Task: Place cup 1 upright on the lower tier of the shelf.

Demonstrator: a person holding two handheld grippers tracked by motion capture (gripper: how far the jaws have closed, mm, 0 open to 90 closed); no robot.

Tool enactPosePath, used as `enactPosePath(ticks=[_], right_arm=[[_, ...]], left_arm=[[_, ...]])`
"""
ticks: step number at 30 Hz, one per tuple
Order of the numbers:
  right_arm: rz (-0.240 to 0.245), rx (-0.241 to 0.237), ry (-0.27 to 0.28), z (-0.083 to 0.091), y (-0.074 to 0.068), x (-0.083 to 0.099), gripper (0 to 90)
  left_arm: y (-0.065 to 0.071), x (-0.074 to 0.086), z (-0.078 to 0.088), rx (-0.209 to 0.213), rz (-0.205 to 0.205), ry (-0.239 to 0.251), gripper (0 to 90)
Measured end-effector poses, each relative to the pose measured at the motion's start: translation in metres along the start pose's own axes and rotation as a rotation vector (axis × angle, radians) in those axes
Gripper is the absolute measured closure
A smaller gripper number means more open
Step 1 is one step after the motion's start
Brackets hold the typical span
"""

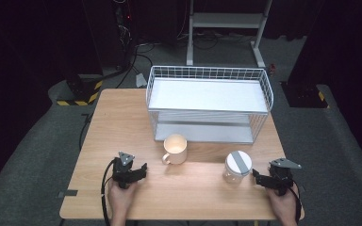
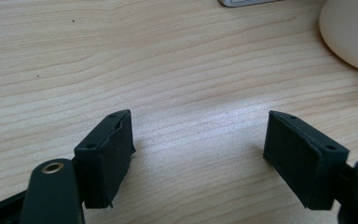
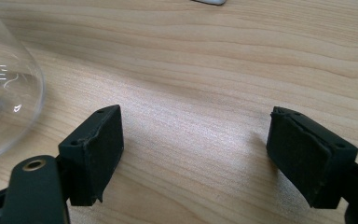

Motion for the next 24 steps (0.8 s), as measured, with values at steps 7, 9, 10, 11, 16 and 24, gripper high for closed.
enactPosePath(ticks=[7,9,10,11,16,24], right_arm=[[0.003,0.001,0.002,-0.0001,0.0001,-0.0001,18.8],[0.004,0.0,0.003,0.0,-0.0002,-0.0001,18.8],[0.003,0.0,0.002,0.0001,-0.0004,0.0,18.9],[0.002,0.0,0.002,0.0001,-0.0005,-0.0001,18.9],[0.003,0.001,0.002,0.0001,-0.0004,-0.0001,18.9],[0.003,-0.004,0.004,-0.0003,-0.0007,-0.0007,18.8]], left_arm=[[-0.0001,0.0,0.0,-0.001,0.0,0.0,24.2],[-0.0001,0.0,0.0,-0.001,0.0,0.0,24.2],[-0.0001,0.0,0.0,-0.001,0.0,0.0,24.2],[-0.0001,0.0,0.0,-0.001,0.0,0.0,24.2],[-0.0001,0.0,0.0,-0.001,0.0,0.0,24.1],[-0.0001,-0.0001,-0.0001,-0.003,-0.001,0.001,24.0]])
Point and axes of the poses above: each handheld gripper's, and its own axes: z roughly backward along the jaws, x roughly out of its underside, y roughly to its right, the point moved 10 cm from there along -z, roughly forward along the jaws, and after that the axes turned 10 degrees about z, right-handed, at the moved point
